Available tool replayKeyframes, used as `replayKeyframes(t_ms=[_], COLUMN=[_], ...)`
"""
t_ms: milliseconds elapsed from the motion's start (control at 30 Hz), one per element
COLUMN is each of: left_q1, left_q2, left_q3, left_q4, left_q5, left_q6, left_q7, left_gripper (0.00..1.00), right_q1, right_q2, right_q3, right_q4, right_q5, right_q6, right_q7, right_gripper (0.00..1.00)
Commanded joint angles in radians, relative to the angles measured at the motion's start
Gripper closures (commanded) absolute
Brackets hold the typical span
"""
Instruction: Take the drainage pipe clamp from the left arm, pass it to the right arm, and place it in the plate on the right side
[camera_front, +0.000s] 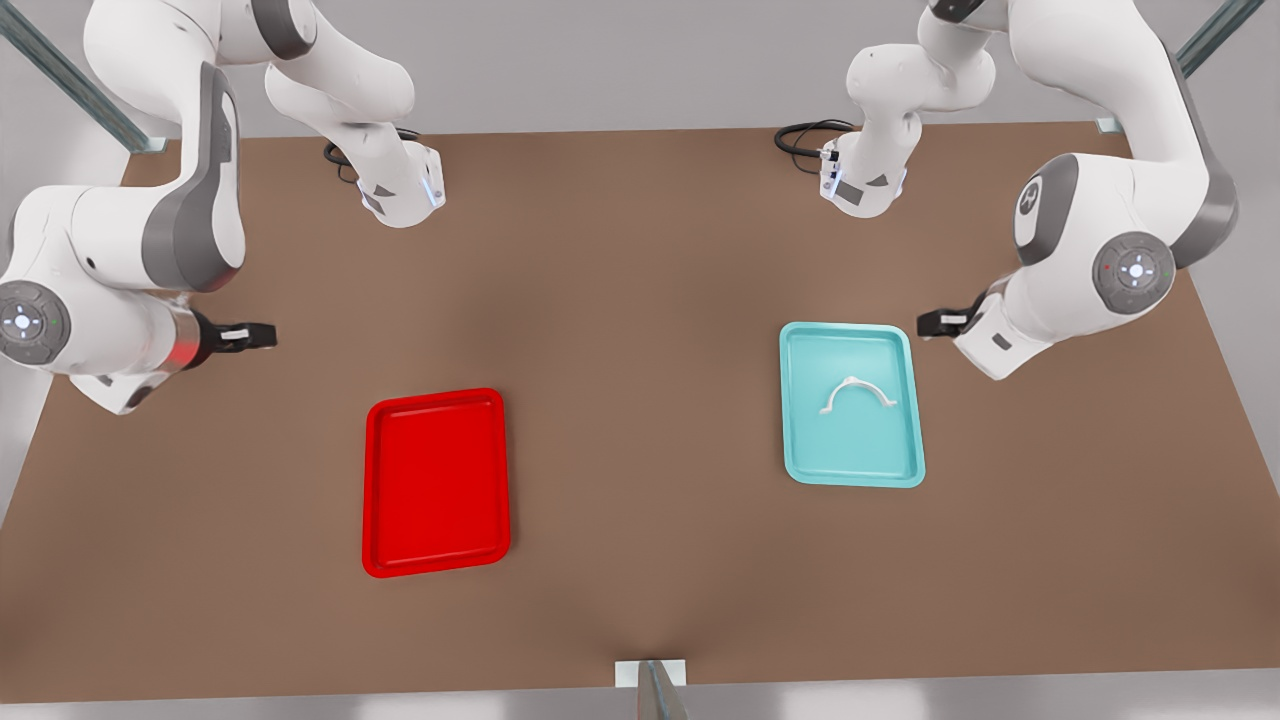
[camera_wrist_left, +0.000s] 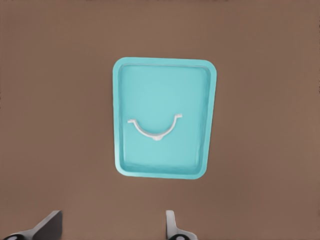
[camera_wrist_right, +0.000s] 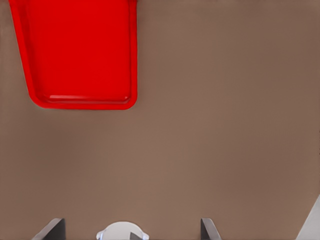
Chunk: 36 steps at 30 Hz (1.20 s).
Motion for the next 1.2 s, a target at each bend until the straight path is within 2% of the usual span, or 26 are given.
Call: replayKeyframes(t_ms=[0, 67, 100, 133, 167, 233, 300, 367, 400, 567, 1067, 1100, 1133, 1167], left_q1=[-0.001, 0.000, 0.002, 0.002, 0.002, 0.002, 0.000, 0.010, 0.007, -0.003, -0.029, -0.029, -0.029, -0.029], left_q2=[-0.002, -0.001, 0.002, 0.005, 0.007, 0.030, 0.094, 0.123, 0.123, 0.105, 0.171, 0.171, 0.172, 0.176], left_q3=[0.001, 0.002, 0.027, 0.053, 0.087, 0.094, 0.094, 0.096, 0.096, 0.094, 0.091, 0.091, 0.090, 0.090], left_q4=[-0.004, -0.042, -0.142, -0.298, -0.384, -0.509, -0.644, -0.797, -0.819, -0.928, -0.931, -0.931, -0.931, -0.931], left_q5=[0.001, 0.003, -0.002, -0.002, -0.005, -0.014, -0.014, -0.022, -0.088, -0.094, -0.094, -0.094, -0.094, -0.095], left_q6=[0.074, 0.097, 0.187, 0.377, 0.491, 0.669, 0.922, 1.154, 1.177, 1.290, 1.333, 1.333, 1.333, 1.333], left_q7=[-0.085, -0.086, -0.085, -0.095, -0.109, -0.185, -0.431, -0.474, -0.484, -0.645, -0.885, -0.887, -0.888, -0.888], left_gripper=[0.00, 0.00, 0.00, 0.00, 0.00, 0.00, 0.00, 0.00, 0.00, 0.00, 0.00, 0.01, 0.11, 0.14], right_q1=[0.000, 0.000, 0.000, 0.000, 0.000, 0.000, 0.000, 0.000, -0.001, 0.000, -0.001, -0.001, -0.001, -0.001], right_q2=[-0.002, -0.002, -0.002, 0.000, 0.000, 0.000, 0.000, 0.002, 0.005, 0.008, 0.012, 0.012, 0.012, 0.012], right_q3=[0.000, 0.001, 0.001, 0.001, 0.001, 0.001, 0.001, 0.001, 0.001, 0.001, 0.001, 0.001, 0.001, 0.001], right_q4=[-0.001, -0.003, -0.004, -0.004, -0.006, -0.007, -0.007, -0.009, -0.009, -0.007, -0.015, -0.015, -0.018, -0.019], right_q5=[0.000, 0.002, 0.002, 0.002, 0.002, 0.003, 0.003, 0.003, 0.005, 0.005, 0.003, 0.003, 0.003, 0.003], right_q6=[0.113, 0.113, 0.115, 0.115, 0.118, 0.119, 0.121, 0.121, 0.121, 0.121, 0.131, 0.128, 0.128, 0.128], right_q7=[-0.049, -0.047, -0.047, -0.047, -0.047, -0.047, -0.047, -0.047, -0.047, -0.047, -0.049, -0.049, -0.049, -0.049], right_gripper=[0.00, 0.00, 0.00, 0.00, 0.00, 0.00, 0.00, 0.00, 0.00, 0.00, 0.00, 0.00, 0.00, 0.00])
